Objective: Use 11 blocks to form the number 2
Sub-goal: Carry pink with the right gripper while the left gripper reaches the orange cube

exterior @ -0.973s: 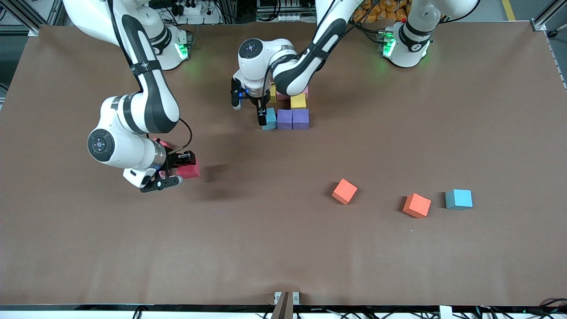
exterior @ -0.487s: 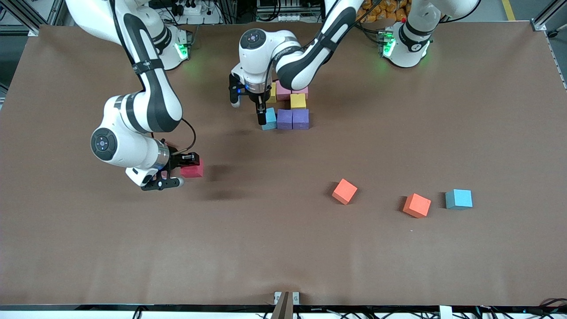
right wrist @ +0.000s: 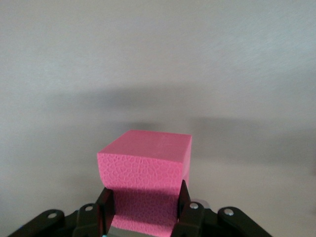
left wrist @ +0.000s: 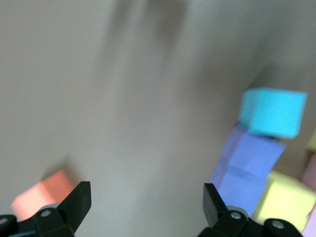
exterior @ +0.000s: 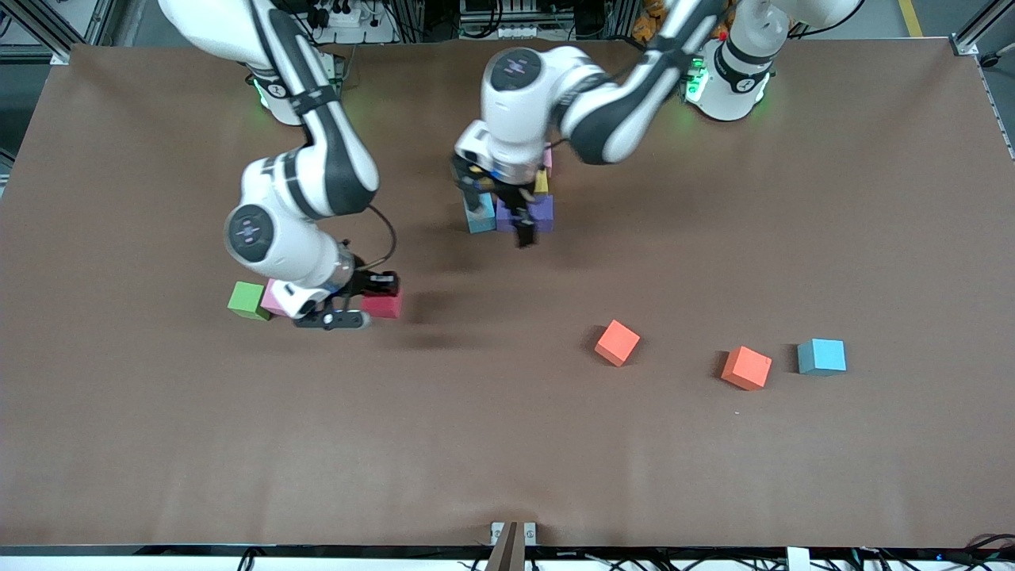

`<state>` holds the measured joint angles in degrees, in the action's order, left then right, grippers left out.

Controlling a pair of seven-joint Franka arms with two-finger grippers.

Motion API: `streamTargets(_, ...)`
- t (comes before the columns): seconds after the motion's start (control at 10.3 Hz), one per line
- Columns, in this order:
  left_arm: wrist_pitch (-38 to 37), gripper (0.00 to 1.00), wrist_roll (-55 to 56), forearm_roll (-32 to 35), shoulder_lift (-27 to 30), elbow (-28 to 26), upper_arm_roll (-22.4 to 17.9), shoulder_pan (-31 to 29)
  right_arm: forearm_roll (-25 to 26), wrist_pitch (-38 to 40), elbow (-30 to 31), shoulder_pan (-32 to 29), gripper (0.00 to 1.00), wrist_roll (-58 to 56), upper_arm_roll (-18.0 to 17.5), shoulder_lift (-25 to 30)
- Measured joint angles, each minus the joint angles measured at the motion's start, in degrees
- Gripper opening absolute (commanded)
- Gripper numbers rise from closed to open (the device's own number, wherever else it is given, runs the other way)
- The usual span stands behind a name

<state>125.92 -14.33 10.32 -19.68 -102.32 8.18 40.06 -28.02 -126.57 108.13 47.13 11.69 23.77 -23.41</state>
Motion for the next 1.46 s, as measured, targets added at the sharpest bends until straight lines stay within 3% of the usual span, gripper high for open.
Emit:
streamTargets(0.29,-1.1,1.00,-0.3,0.0,2.9,-1.0,0.9,-12.4,-6.2,-6.6,2.9,6.9,0.17,3.5,-0.1,-1.2)
streamTargets(0.58,-1.1,1.00,2.9,-0.5,2.9,-1.2,4.0,-20.8,-9.5,-10.9,4.2,13.5,0.17,4.8,-0.2,-3.5)
streamTargets(1.07,-1.0,1.00,23.1,-0.6,1.1,0.0,4.0,-19.0,-13.6,-12.4,4.2,18.2,0.16,3.2,-0.5,-7.3)
streamTargets(1.46,1.2,1.00,27.5,-0.6,-1.5,1.8,2.6,-18.4,-13.6,-12.3,4.4,18.3,0.15,1.8,-1.5,-8.0)
